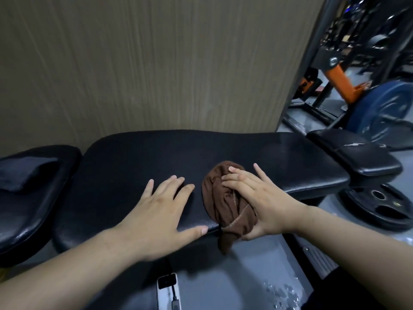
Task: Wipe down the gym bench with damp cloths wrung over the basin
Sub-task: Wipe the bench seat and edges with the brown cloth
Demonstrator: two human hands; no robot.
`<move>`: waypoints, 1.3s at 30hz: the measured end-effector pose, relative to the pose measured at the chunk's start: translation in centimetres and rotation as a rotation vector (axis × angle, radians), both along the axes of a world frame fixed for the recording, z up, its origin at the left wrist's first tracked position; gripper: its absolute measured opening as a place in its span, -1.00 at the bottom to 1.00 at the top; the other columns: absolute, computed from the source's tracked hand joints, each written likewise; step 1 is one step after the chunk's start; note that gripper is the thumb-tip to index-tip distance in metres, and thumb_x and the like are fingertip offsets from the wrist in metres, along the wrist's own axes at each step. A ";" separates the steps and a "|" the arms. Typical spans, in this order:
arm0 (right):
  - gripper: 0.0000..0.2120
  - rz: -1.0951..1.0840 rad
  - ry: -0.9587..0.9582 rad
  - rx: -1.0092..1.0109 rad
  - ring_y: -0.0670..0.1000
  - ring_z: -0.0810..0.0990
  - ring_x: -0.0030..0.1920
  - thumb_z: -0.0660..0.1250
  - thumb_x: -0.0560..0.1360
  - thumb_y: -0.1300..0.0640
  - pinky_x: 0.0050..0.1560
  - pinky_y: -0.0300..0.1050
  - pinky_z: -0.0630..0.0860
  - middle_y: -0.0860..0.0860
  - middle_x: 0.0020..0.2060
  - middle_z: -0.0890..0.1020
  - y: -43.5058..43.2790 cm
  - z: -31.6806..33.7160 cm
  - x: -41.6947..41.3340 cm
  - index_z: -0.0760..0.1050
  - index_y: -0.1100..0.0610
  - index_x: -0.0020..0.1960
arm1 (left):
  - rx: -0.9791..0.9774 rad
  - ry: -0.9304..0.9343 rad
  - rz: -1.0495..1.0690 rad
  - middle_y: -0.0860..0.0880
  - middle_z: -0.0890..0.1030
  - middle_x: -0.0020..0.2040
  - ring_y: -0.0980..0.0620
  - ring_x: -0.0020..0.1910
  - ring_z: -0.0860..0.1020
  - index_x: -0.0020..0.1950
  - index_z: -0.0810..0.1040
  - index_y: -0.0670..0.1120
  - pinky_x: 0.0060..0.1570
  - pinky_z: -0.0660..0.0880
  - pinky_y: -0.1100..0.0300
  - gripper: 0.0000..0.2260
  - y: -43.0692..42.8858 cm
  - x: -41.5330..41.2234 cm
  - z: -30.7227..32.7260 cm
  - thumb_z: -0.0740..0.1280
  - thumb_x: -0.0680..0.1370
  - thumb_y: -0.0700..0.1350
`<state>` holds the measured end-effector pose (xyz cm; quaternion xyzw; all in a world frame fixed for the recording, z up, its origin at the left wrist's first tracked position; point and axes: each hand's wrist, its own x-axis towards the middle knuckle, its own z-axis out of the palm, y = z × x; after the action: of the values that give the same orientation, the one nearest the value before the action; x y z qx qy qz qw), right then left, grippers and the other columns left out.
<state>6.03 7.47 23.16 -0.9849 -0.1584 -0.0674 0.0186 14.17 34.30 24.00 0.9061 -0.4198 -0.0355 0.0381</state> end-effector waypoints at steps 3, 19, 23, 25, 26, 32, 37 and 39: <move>0.06 -0.031 0.015 0.019 -0.14 -0.06 0.58 0.46 0.18 -0.43 0.50 0.38 -0.09 -0.14 0.50 0.25 -1.8 -0.2 -0.3 0.19 0.00 0.52 | 0.002 0.006 -0.007 0.04 -0.05 0.62 0.07 0.59 -0.17 0.61 -0.06 0.08 0.55 -0.15 -0.09 -0.14 -2.3 0.0 0.2 -0.08 0.42 0.51; 0.04 -0.479 0.212 0.200 -0.20 -0.17 0.55 0.63 0.18 -0.08 0.45 0.45 -0.21 -0.18 0.56 0.13 -13.3 2.5 -3.0 0.15 -0.11 0.52 | -0.073 0.050 -0.026 -0.01 0.05 0.61 0.03 0.59 -0.09 0.55 0.13 0.06 0.54 -0.08 -0.17 -0.31 -10.4 0.8 -0.3 0.01 0.53 0.40; 0.02 -0.607 0.219 0.223 -0.12 -0.12 0.57 0.60 0.19 0.06 0.50 0.34 -0.20 -0.11 0.57 0.12 -15.5 3.3 -4.3 0.16 -0.13 0.52 | -0.085 0.058 -0.019 0.01 0.06 0.60 0.04 0.59 -0.09 0.54 0.15 0.08 0.54 -0.08 -0.17 -0.35 -10.6 1.0 -0.1 -0.01 0.54 0.39; 0.00 -0.682 0.221 0.256 -0.08 -0.08 0.58 0.58 0.21 0.17 0.53 0.26 -0.18 -0.06 0.58 0.09 -16.2 3.7 -5.1 0.16 -0.13 0.52 | -0.080 0.063 -0.018 0.03 0.06 0.60 0.06 0.59 -0.10 0.54 0.14 0.10 0.54 -0.08 -0.17 -0.32 -10.5 1.0 0.0 -0.07 0.51 0.42; -0.02 -0.725 0.215 0.276 -0.03 -0.04 0.58 0.56 0.23 0.21 0.53 0.26 -0.11 -0.04 0.59 0.08 -16.5 3.7 -5.5 0.17 -0.13 0.52 | -0.081 0.065 -0.019 0.04 0.06 0.60 0.07 0.59 -0.10 0.54 0.14 0.11 0.54 -0.07 -0.17 -0.28 -10.5 1.0 0.0 -0.11 0.47 0.45; -0.16 -0.840 0.193 0.465 -0.01 0.73 -0.21 0.55 0.32 0.23 0.38 0.37 0.30 0.04 0.54 0.24 -19.0 3.3 -7.1 0.26 -0.26 0.42 | -0.100 0.068 -0.008 0.07 0.07 0.59 0.09 0.59 -0.10 0.55 0.14 0.14 0.55 -0.07 -0.16 -0.28 -10.2 1.0 0.2 -0.14 0.47 0.43; -0.28 -0.794 0.065 0.631 0.05 0.50 0.32 0.42 0.35 0.45 -0.41 0.13 0.62 -0.39 0.36 0.19 -18.3 2.9 -7.8 0.46 -0.07 0.39 | -0.094 0.073 -0.004 0.08 0.07 0.59 0.09 0.59 -0.10 0.54 0.15 0.14 0.55 -0.07 -0.14 -0.24 -9.6 1.2 0.5 -0.22 0.43 0.44; -0.30 -0.797 0.021 0.642 -0.13 0.31 0.42 0.31 0.35 0.50 -0.39 0.05 0.64 -0.40 0.32 0.29 -18.3 3.0 -7.8 0.53 -0.08 0.34 | -0.097 0.072 0.003 0.08 0.08 0.59 0.09 0.59 -0.09 0.54 0.17 0.13 0.55 -0.07 -0.13 -0.29 -9.2 1.3 0.5 -0.16 0.48 0.43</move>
<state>-1.76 -10.88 26.14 -0.9142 0.2582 -0.1045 0.2945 15.51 25.08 24.50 0.9021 -0.4178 -0.0479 0.0970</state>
